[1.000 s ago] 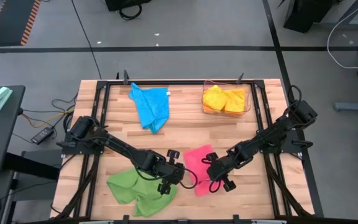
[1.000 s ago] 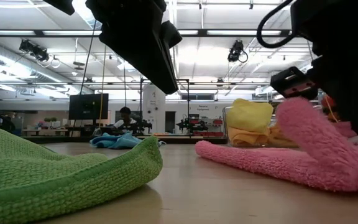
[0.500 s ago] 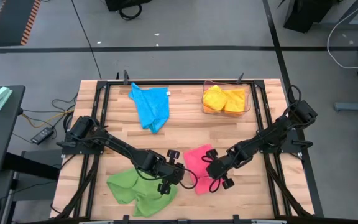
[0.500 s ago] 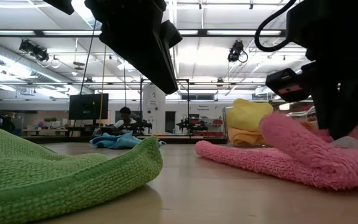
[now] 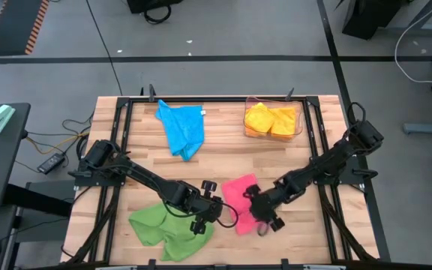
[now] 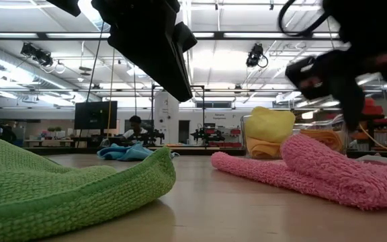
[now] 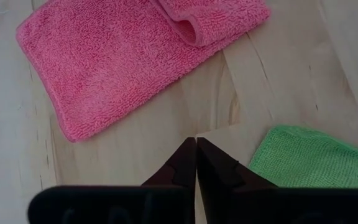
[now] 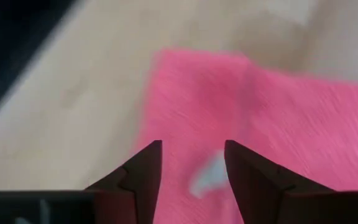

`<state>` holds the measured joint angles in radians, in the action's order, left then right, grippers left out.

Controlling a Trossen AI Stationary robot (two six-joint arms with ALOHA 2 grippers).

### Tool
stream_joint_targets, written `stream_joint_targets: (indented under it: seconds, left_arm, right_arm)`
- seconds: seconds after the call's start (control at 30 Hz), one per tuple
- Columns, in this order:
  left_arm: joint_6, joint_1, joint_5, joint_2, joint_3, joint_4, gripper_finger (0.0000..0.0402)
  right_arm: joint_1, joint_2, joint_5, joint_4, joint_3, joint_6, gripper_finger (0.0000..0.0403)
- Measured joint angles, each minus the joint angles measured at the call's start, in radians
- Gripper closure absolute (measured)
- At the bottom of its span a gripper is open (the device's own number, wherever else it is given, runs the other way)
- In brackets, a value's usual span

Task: Fold microfiber towels
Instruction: Fold the pink microfiber cloth

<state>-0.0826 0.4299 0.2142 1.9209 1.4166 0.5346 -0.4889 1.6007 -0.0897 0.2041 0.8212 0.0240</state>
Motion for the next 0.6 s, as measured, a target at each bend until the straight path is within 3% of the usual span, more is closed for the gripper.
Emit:
stream_joint_targets:
  seconds: [0.1, 0.27, 0.6]
  left_arm:
    - [0.000, -0.001, 0.000, 0.000, 0.000, 0.000, 0.0381]
    - [0.000, -0.001, 0.000, 0.000, 0.000, 0.000, 0.0372]
    - [0.041, -0.012, 0.000, 0.000, 0.000, 0.000, 0.0381]
  right_arm:
    - [-0.061, -0.001, 0.030, -0.093, -0.016, -0.048, 0.0222]
    - [-0.153, -0.001, 0.232, -0.236, -0.081, -0.021, 0.0220]
    - [-0.280, 0.009, 0.461, -0.206, -0.066, 0.049, 0.0148]
